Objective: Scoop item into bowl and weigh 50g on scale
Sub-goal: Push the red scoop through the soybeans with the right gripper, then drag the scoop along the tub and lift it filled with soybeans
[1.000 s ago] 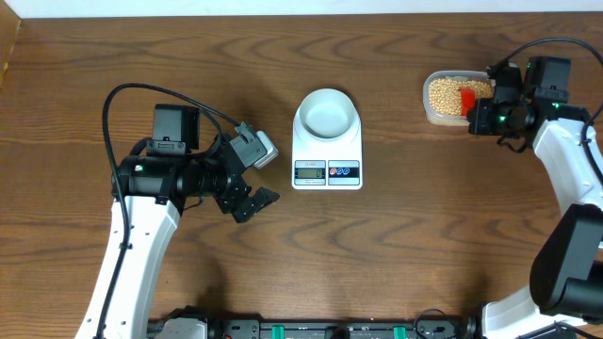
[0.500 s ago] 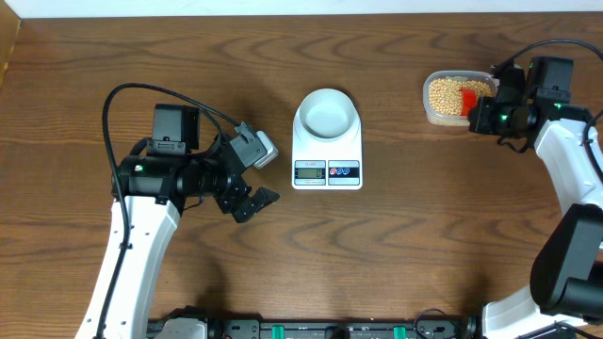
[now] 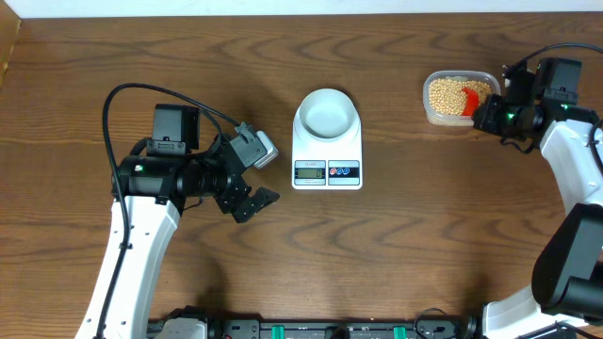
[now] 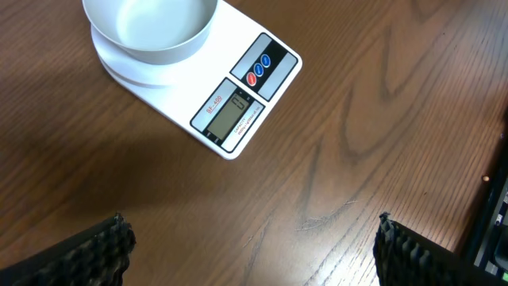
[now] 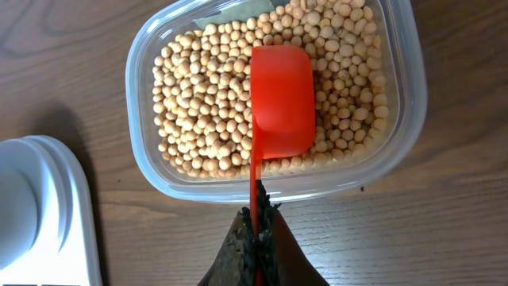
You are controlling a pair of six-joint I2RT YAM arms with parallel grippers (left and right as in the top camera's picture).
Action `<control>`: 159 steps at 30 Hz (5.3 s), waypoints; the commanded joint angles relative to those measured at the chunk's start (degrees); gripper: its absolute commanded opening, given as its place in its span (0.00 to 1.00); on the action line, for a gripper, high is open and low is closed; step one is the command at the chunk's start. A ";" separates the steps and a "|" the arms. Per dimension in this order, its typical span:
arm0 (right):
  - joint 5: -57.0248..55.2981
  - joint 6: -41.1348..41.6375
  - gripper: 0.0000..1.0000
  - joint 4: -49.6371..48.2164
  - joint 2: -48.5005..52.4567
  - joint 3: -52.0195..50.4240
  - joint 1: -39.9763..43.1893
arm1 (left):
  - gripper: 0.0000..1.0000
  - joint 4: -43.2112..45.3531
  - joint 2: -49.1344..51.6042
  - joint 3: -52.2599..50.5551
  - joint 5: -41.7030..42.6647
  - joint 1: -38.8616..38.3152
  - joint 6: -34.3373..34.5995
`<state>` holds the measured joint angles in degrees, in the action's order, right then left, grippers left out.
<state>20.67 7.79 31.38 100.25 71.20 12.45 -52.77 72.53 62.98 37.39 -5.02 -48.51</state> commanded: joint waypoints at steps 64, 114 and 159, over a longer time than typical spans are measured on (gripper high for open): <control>15.74 10.40 0.01 -2.14 5.84 0.26 3.76 | 0.99 -0.33 -0.63 1.38 0.33 0.24 -0.94; 23.56 13.00 0.01 -2.47 7.89 0.26 6.93 | 0.99 -0.33 -0.63 1.38 0.33 0.24 -0.94; 42.93 3.58 0.01 -1.73 10.78 0.26 17.92 | 0.99 -0.33 -0.63 1.38 0.33 0.24 -0.94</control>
<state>60.38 14.59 29.04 110.24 71.22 29.23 -52.75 72.53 62.98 37.39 -5.02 -48.51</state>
